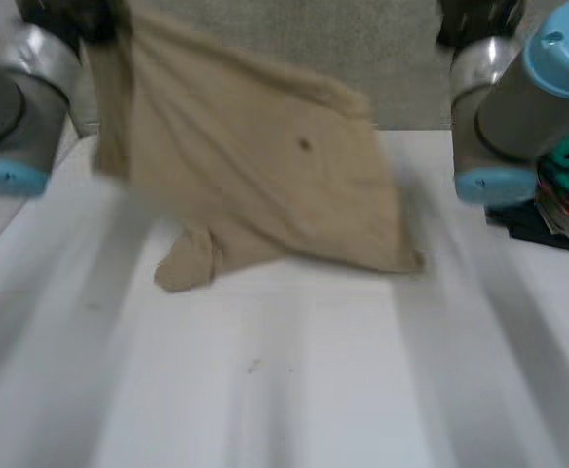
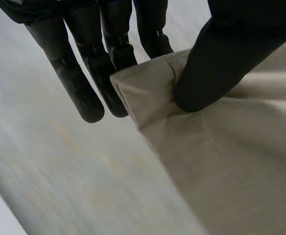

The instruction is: Fold the laundry.

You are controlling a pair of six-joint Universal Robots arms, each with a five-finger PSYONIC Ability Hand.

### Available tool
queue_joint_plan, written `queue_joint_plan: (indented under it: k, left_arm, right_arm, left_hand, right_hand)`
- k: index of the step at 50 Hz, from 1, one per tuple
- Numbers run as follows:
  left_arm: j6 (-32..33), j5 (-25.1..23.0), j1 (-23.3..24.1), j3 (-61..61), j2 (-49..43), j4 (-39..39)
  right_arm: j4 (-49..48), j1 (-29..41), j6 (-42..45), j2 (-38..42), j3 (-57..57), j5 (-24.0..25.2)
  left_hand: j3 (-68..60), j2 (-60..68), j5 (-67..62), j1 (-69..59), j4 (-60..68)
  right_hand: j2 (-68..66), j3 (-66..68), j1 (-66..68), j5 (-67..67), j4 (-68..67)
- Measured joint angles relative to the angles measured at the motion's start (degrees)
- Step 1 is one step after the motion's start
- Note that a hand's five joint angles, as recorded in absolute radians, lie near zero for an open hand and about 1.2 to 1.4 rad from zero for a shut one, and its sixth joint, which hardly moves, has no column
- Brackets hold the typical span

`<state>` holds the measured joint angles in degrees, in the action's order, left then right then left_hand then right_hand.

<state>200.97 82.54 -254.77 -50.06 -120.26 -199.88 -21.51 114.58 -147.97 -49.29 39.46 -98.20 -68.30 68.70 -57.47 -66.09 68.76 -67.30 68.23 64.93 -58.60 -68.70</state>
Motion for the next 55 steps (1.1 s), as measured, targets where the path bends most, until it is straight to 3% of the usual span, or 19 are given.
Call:
queue_joint_plan:
  k: [4,7,11,16,18,22,26,29,32,38,41,47,55]
  left_arm:
    - [-6.3,0.6,-0.3,-1.5,4.1,-12.7]
    - [-8.0,0.7,-0.4,-3.4,6.1,-15.0]
    - [-8.6,0.7,-0.7,-6.5,7.6,-13.5]
    - [-8.5,0.2,-1.1,-14.0,8.8,-7.7]
    - [-8.5,-0.6,-1.0,-17.2,9.4,-6.6]
    - [-8.6,-4.7,-0.7,-25.0,11.4,-5.8]
    - [-8.8,-9.9,0.0,-32.4,14.2,-5.1]
    - [-8.8,-13.2,1.0,-37.4,16.8,-4.1]
    - [-8.7,-16.6,3.2,-44.3,20.9,-2.0]
    - [-8.7,-18.2,7.6,-54.8,29.0,0.9]
    - [-8.8,-17.5,9.4,-58.5,32.8,1.3]
    - [-9.5,-14.5,11.4,-63.0,40.4,1.7]
    - [-13.4,-11.4,10.2,-65.4,47.8,3.4]
  right_arm:
    - [-15.9,-0.3,-1.6,-0.7,-0.9,3.0]
    - [-18.5,-0.3,-2.1,-0.6,-1.1,5.3]
    - [-15.9,-0.4,-2.7,0.2,-1.3,7.2]
    - [-5.2,-0.3,-4.9,1.5,0.9,8.1]
    - [-1.9,-0.3,-6.3,1.3,2.9,8.4]
    - [3.9,-0.2,-10.5,0.2,9.0,10.2]
    - [6.9,-0.5,-13.9,-0.9,13.5,13.8]
    - [8.4,-1.1,-15.3,-1.2,15.0,17.6]
    - [10.0,-2.0,-15.9,-0.7,14.9,24.8]
    - [15.2,-1.3,-14.0,2.0,11.5,38.1]
    - [18.4,0.6,-11.3,4.1,10.1,41.9]
    - [22.8,6.6,-1.4,9.1,9.2,42.9]
    - [21.4,14.1,5.9,14.4,7.7,35.9]
  left_hand:
    - [0.0,0.0,0.0,0.0,0.0]
    - [0.0,0.0,0.0,0.0,0.0]
    - [0.0,0.0,0.0,0.0,0.0]
    - [0.0,0.0,0.0,0.0,0.0]
    - [0.0,0.0,0.0,0.0,0.0]
    - [0.0,0.0,0.0,0.0,0.0]
    - [0.0,0.0,0.0,0.0,0.0]
    - [0.0,0.0,0.0,0.0,0.0]
    - [0.0,0.0,0.0,0.0,0.0]
    - [0.0,0.0,0.0,0.0,0.0]
    - [0.0,0.0,0.0,0.0,0.0]
    - [0.0,0.0,0.0,0.0,0.0]
    - [0.0,0.0,0.0,0.0,0.0]
  right_hand:
    - [0.0,0.0,0.0,0.0,0.0]
    - [0.0,0.0,0.0,0.0,0.0]
    - [0.0,0.0,0.0,0.0,0.0]
    - [0.2,-0.5,0.0,0.5,0.6]
    - [6.5,-7.2,-4.4,6.9,6.9]
    - [43.0,-42.7,-40.5,43.8,43.3]
    - [54.2,-54.9,-51.3,55.8,55.2]
    - [55.3,-56.3,-51.6,55.9,56.7]
    - [55.4,-56.3,-51.6,55.9,56.7]
    - [55.4,-56.3,-51.6,55.9,56.7]
    - [55.4,-56.3,-51.6,55.9,56.7]
    - [55.4,-56.3,-51.6,55.9,56.7]
    - [55.4,-56.3,-51.6,55.9,56.7]
